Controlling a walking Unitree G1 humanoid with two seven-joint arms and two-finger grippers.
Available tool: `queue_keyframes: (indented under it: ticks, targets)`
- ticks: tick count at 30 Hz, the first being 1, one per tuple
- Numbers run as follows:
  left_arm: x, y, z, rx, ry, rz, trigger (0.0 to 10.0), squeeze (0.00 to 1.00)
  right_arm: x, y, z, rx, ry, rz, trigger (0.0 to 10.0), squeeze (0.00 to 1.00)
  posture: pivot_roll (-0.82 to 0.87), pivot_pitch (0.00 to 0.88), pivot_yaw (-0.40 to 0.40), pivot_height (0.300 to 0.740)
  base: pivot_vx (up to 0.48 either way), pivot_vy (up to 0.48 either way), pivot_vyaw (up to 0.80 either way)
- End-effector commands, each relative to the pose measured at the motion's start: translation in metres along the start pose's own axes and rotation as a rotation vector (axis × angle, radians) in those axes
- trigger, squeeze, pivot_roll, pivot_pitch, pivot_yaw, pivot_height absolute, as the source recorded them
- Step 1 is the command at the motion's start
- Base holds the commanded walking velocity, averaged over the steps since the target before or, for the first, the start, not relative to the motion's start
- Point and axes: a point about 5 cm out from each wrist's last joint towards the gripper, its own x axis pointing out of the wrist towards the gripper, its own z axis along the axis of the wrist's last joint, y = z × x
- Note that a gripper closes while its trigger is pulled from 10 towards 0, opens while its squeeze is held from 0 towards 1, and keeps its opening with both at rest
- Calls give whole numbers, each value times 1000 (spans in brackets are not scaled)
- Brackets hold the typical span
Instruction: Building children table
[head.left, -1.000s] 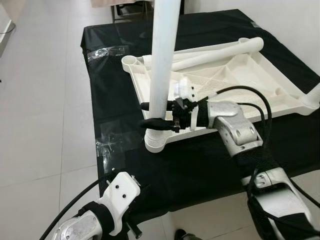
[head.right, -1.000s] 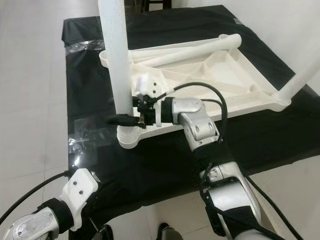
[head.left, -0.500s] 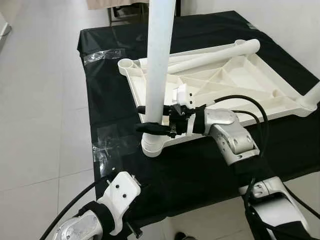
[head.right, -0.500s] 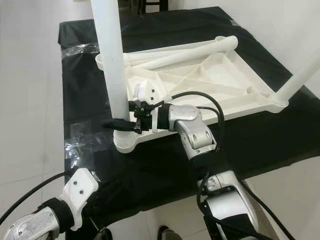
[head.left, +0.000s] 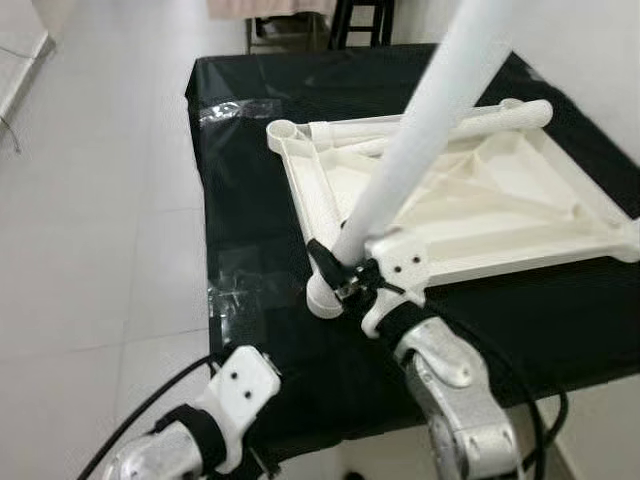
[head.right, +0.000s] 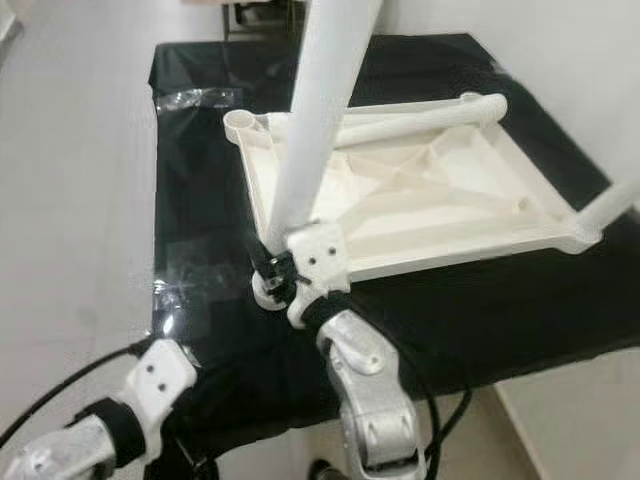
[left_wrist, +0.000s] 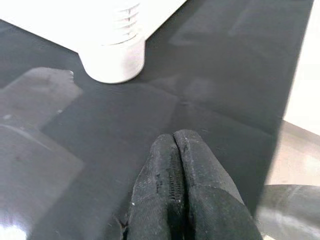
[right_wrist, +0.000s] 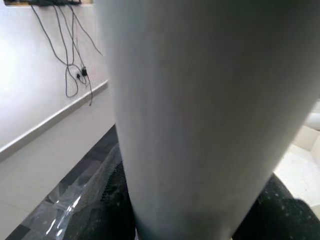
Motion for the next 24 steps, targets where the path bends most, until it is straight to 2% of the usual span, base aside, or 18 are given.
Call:
queue_keyframes:
  ticks: [1, 11, 18, 21, 24]
  targets:
    - [2, -2, -4, -8, 2, -15, 10000, 0, -6, -17, -63, 14, 322, -132, 10000, 0, 81, 230, -42, 740, 0, 0, 0]
    - [8, 12, -5, 15, -12, 28, 10000, 0, 6, -10, -59, 26, 350, -94, 10000, 0, 81, 184, -45, 740, 0, 0, 0]
    - [5, 25, -2, 33, -19, 70, 10000, 0, 9, -17, -58, 33, 352, -112, 10000, 0, 87, 179, -49, 740, 0, 0, 0]
    - [-3, 42, 3, 59, -27, 121, 10000, 0, 6, -21, -60, 29, 358, -132, 10000, 0, 88, 181, -48, 740, 0, 0, 0]
    - [-5, 50, 7, 64, -42, 145, 10000, 0, 4, -24, -61, 27, 360, -147, 10000, 0, 89, 182, -47, 740, 0, 0, 0]
